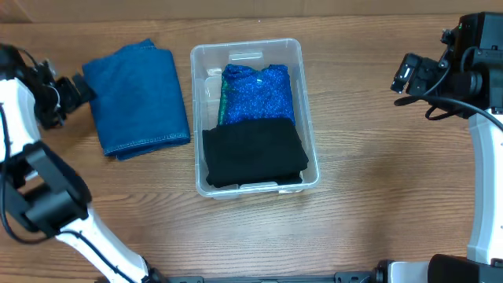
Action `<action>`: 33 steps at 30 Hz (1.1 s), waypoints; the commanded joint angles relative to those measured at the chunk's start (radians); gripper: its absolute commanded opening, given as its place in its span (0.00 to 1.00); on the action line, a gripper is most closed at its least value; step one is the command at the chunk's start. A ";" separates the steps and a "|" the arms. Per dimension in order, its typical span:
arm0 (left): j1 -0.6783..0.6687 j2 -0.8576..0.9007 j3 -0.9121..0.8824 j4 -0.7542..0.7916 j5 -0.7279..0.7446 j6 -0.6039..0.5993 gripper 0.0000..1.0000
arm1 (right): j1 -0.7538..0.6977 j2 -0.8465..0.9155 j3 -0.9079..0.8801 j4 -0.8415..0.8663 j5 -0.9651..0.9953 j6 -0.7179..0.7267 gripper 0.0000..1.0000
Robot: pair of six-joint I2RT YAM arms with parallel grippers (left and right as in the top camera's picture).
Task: Pack container
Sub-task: 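Grasp the folded blue denim cloth with the left gripper, then lay the denim cloth over the bin contents with the left gripper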
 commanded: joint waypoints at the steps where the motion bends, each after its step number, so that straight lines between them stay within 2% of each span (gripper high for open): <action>1: 0.003 0.107 0.006 0.050 0.173 0.107 1.00 | -0.004 -0.013 0.006 -0.003 0.000 -0.003 1.00; 3: -0.005 0.172 0.006 0.081 0.315 0.138 1.00 | -0.004 -0.013 0.006 -0.003 -0.001 -0.003 1.00; 5: -0.020 0.208 0.006 0.093 0.391 0.164 1.00 | -0.004 -0.013 0.006 -0.003 -0.001 -0.003 1.00; 8: -0.045 0.239 0.006 0.080 0.398 0.160 1.00 | -0.004 -0.013 0.006 -0.004 -0.001 -0.003 1.00; 9: -0.055 0.241 0.006 0.074 0.398 0.160 0.93 | -0.004 -0.013 0.006 -0.006 -0.001 -0.003 1.00; 10: -0.060 0.241 0.006 0.069 0.398 0.160 0.63 | -0.004 -0.013 0.006 -0.008 -0.001 -0.003 1.00; 12: -0.062 0.240 0.007 0.045 0.428 0.160 0.09 | -0.004 -0.013 0.006 -0.010 -0.001 -0.003 1.00; 13: -0.061 0.238 0.007 0.025 0.447 0.160 0.04 | -0.004 -0.013 0.006 -0.012 -0.001 -0.003 1.00; 18: -0.058 0.130 0.007 -0.089 0.461 0.193 0.04 | -0.004 -0.013 0.006 -0.014 -0.002 -0.019 1.00; 21: -0.062 -0.085 0.007 -0.134 0.461 0.193 0.04 | -0.004 -0.013 0.006 -0.015 -0.002 -0.018 1.00; 27: -0.136 -0.523 0.007 -0.130 0.461 0.095 0.04 | -0.004 -0.013 0.006 -0.020 -0.009 -0.018 1.00; 31: -0.359 -0.745 0.007 -0.077 0.409 -0.039 0.04 | -0.004 -0.013 0.006 -0.031 -0.009 -0.018 1.00; 33: -0.538 -0.790 0.007 -0.063 0.259 -0.128 0.04 | -0.004 -0.013 0.006 -0.034 -0.010 -0.018 1.00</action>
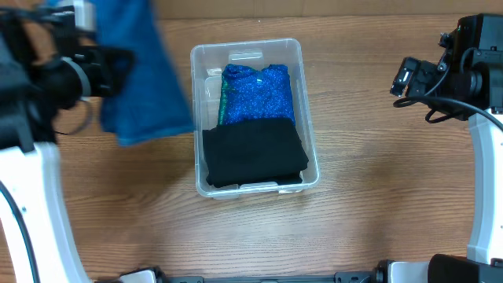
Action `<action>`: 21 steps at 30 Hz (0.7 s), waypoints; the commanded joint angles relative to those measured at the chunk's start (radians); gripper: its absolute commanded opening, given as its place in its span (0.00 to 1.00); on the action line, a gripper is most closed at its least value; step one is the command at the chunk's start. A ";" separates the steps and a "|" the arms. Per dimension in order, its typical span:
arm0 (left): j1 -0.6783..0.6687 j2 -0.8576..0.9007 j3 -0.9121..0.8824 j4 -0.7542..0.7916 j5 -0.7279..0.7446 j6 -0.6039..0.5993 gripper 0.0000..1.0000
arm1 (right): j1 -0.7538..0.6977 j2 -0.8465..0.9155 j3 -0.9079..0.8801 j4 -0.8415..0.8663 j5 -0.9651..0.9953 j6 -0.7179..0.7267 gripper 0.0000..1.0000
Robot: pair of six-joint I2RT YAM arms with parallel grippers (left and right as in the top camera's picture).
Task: Pack container
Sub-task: 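Lay the denim cloth over the bin contents with the left gripper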
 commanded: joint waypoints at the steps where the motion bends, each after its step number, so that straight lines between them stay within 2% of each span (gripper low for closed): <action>1: -0.260 -0.068 0.026 0.034 -0.114 -0.177 0.04 | -0.004 -0.013 0.006 -0.002 -0.006 -0.006 1.00; 5: -0.548 -0.019 0.023 0.069 -0.411 -0.319 0.04 | -0.004 -0.013 0.006 -0.002 -0.005 -0.006 1.00; 7: -0.615 0.034 0.023 0.089 -0.479 -0.372 0.04 | -0.004 -0.013 0.006 -0.002 -0.006 -0.006 1.00; 12: -0.693 0.211 0.018 0.175 -0.472 -0.418 0.04 | -0.004 -0.013 0.006 -0.003 -0.005 -0.006 1.00; 16: -0.702 0.328 0.018 0.241 -0.359 -0.419 0.04 | -0.004 -0.013 0.006 -0.003 -0.005 -0.006 1.00; 19: -0.702 0.397 0.018 0.219 -0.347 -0.418 0.04 | -0.004 -0.013 0.006 -0.003 -0.005 -0.006 1.00; 21: -0.692 0.420 0.018 0.159 -0.391 -0.417 0.07 | -0.004 -0.013 0.006 -0.004 -0.005 -0.006 1.00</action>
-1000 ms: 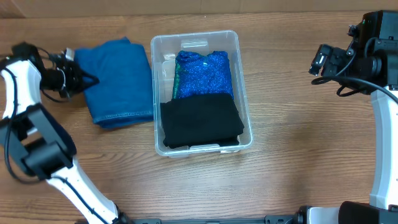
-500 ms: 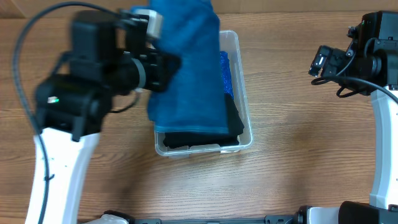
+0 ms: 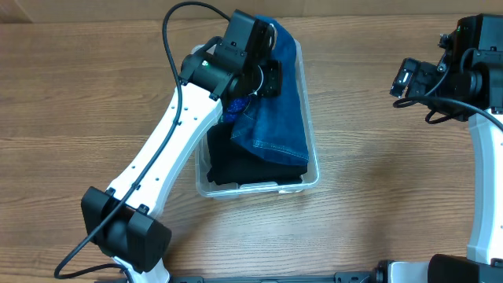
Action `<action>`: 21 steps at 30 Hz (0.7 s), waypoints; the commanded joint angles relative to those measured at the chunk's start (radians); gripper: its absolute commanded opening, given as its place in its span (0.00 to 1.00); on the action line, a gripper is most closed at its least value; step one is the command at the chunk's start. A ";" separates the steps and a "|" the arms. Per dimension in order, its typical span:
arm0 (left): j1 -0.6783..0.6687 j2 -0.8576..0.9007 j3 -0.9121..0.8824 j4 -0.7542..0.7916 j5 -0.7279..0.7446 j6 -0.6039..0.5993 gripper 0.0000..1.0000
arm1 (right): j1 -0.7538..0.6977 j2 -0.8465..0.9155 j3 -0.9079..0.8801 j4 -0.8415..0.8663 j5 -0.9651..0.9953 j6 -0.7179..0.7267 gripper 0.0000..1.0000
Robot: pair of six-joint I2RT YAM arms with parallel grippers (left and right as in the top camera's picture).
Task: Pack container
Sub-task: 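Lay the denim cloth over the bin contents with the left gripper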
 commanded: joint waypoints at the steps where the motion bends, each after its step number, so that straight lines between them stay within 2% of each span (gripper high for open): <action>1: 0.013 0.017 0.028 -0.074 -0.031 -0.006 0.12 | -0.004 -0.013 0.006 0.004 -0.006 -0.007 1.00; 2: 0.024 0.011 0.029 -0.098 -0.064 -0.006 0.26 | -0.004 -0.013 0.006 0.004 -0.006 -0.007 1.00; 5: 0.090 -0.043 0.036 -0.194 -0.204 -0.005 0.37 | -0.004 -0.013 0.006 0.005 -0.006 -0.007 1.00; 6: 0.111 -0.069 0.036 -0.210 -0.247 -0.006 0.63 | -0.004 -0.013 0.006 0.005 -0.006 -0.007 1.00; 7: 0.135 -0.100 0.036 -0.217 -0.289 0.000 1.00 | -0.004 -0.013 0.006 0.005 -0.006 -0.007 1.00; 13: 0.188 -0.234 0.036 -0.187 -0.286 0.075 1.00 | -0.004 -0.013 0.006 0.005 -0.006 -0.007 1.00; 16: 0.138 -0.236 0.035 -0.095 -0.200 0.217 1.00 | -0.004 -0.013 0.006 0.004 -0.006 -0.007 1.00; 17: 0.122 -0.226 0.035 -0.080 -0.148 0.326 0.68 | -0.004 -0.013 0.006 0.004 -0.006 -0.007 1.00; 18: 0.107 -0.209 0.035 -0.084 -0.131 0.419 0.23 | -0.004 -0.013 0.006 0.004 -0.006 -0.007 1.00; 19: 0.098 -0.190 0.035 -0.097 -0.130 0.472 0.06 | -0.004 -0.013 0.006 0.004 -0.006 -0.007 1.00; 21: 0.096 -0.147 0.035 -0.133 -0.005 0.613 0.04 | -0.004 -0.013 0.006 0.005 -0.006 -0.007 1.00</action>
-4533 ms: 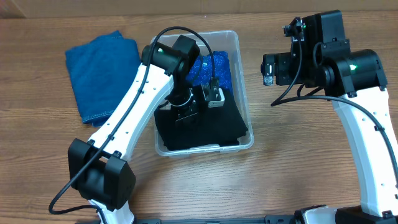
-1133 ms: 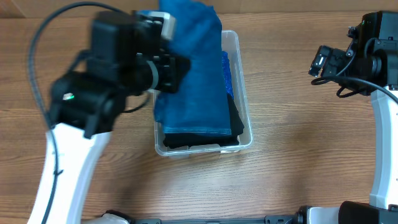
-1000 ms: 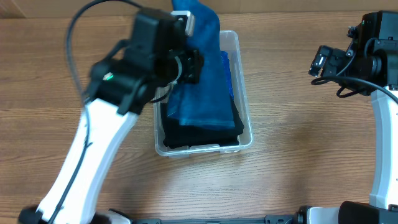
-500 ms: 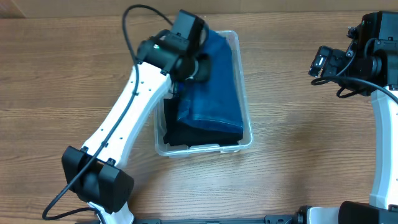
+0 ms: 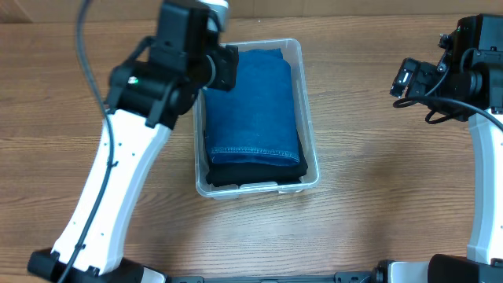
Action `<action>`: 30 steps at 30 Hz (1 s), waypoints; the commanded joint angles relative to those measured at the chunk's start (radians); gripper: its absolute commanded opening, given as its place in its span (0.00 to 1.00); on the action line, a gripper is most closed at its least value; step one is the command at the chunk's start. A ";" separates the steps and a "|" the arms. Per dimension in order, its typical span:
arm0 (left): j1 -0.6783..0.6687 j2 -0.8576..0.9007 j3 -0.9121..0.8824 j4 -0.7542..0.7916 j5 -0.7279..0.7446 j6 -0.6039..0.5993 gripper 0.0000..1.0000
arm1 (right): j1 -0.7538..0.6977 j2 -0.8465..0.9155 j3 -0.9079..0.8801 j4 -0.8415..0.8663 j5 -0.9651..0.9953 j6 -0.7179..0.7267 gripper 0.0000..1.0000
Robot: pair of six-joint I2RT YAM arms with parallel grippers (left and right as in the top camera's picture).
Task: Pack container
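The clear plastic container (image 5: 310,169) stands mid-table. Folded blue denim (image 5: 255,106) lies flat inside it and covers most of the contents. Only a strip of the black garment (image 5: 251,171) shows at the near end. The sparkly blue cloth is hidden. My left gripper (image 5: 226,67) hangs over the container's far left corner, at the denim's left edge; its fingers are hidden by the wrist. Away at the right edge, my right gripper (image 5: 399,76) is held above the table, open and with nothing in it.
Bare wooden table (image 5: 377,189) surrounds the container. My left arm (image 5: 118,173) slants across the table's left half from the near edge. My right arm (image 5: 483,157) stands along the right edge.
The denim hung bunched from my left gripper over the container's right side; now it lies flat and spread in the container. My left gripper has moved left to the far left corner.
The folded denim first lay on the table left of the container, my left gripper beside it. Then the gripper held it lifted there. Then it hung over the container. Now it lies inside, on top of the sparkly blue and black clothes. My right arm never moved.
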 commanded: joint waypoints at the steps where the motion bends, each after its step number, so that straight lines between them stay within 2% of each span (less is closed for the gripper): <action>1: -0.008 0.103 0.008 -0.073 0.325 0.385 0.04 | -0.004 -0.013 0.006 0.005 -0.006 -0.007 1.00; 4: 0.050 0.233 -0.007 -0.134 0.633 0.419 0.04 | -0.004 -0.013 0.006 0.004 -0.006 -0.008 1.00; 6: 0.077 0.303 -0.023 -0.134 0.679 0.401 0.04 | -0.004 -0.013 0.006 0.004 -0.006 -0.011 1.00; 9: 0.105 0.394 -0.069 -0.139 0.672 0.374 0.04 | -0.004 -0.013 0.006 0.005 -0.006 -0.011 1.00; 12: 0.133 0.507 -0.175 -0.113 0.683 0.378 0.04 | -0.004 -0.013 0.006 0.005 -0.005 -0.014 1.00; 15: 0.156 0.604 -0.269 -0.096 0.834 0.476 0.04 | -0.004 -0.013 0.006 0.005 -0.006 -0.014 1.00; 17: 0.181 0.655 -0.294 -0.129 1.004 0.564 0.04 | -0.004 -0.013 0.006 0.004 -0.006 -0.014 1.00; 19: 0.197 0.664 -0.294 -0.161 1.083 0.603 0.05 | -0.004 -0.013 0.006 0.004 -0.006 -0.014 1.00; 24: 0.245 0.519 -0.225 -0.249 1.059 0.620 0.06 | -0.004 -0.013 0.006 0.005 -0.006 -0.014 1.00; 29: 0.248 0.304 -0.029 -0.251 0.776 0.518 0.12 | -0.004 -0.013 0.006 0.006 -0.006 -0.014 1.00; 30: 0.249 0.250 0.021 -0.252 0.706 0.482 0.16 | -0.004 -0.013 0.006 0.006 -0.006 -0.014 1.00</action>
